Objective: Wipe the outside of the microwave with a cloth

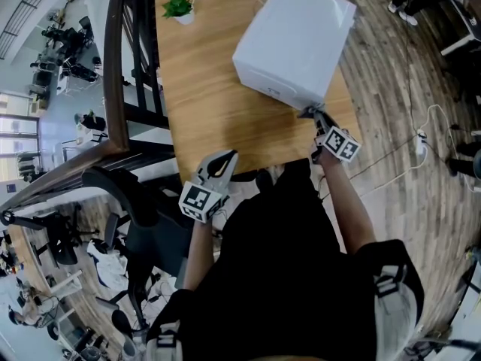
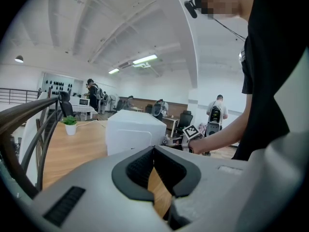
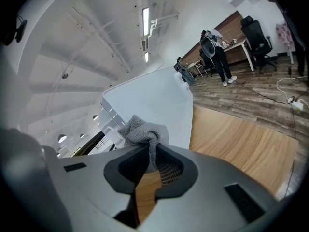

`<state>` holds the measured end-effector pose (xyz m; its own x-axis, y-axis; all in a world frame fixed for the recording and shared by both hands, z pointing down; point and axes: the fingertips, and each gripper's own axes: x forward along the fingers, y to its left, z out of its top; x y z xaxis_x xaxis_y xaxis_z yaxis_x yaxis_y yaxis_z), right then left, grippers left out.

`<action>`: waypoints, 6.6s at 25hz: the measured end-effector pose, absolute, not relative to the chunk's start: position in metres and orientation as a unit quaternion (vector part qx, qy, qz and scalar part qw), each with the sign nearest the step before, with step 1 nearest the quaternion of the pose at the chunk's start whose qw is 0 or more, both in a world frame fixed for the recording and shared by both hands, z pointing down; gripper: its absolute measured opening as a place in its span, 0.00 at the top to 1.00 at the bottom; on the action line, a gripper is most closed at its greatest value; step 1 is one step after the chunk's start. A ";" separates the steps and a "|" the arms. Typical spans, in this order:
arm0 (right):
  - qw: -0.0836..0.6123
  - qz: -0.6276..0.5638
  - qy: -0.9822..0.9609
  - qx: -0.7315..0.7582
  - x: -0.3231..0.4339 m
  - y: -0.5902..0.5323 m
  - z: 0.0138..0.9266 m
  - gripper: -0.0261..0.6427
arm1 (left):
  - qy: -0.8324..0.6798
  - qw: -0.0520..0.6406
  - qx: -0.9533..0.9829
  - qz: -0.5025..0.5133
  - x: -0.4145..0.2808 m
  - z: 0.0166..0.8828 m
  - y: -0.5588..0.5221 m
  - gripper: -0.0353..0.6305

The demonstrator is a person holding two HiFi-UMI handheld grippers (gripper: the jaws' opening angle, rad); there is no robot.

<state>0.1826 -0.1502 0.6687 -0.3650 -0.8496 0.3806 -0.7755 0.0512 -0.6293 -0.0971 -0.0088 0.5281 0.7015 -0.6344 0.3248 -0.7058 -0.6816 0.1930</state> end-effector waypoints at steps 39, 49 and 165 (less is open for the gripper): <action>-0.030 -0.445 0.744 -0.497 0.096 -0.185 0.738 0.90 | -0.436 0.172 0.873 0.134 -0.122 0.536 -0.004 0.94; -0.023 -0.454 0.755 -0.472 0.053 -0.206 0.736 0.90 | -0.458 0.180 0.863 0.119 -0.134 0.541 0.008 0.94; 0.014 -0.484 0.655 -0.580 0.169 -0.148 0.794 0.89 | -0.404 0.166 0.895 0.086 -0.104 0.522 0.023 0.94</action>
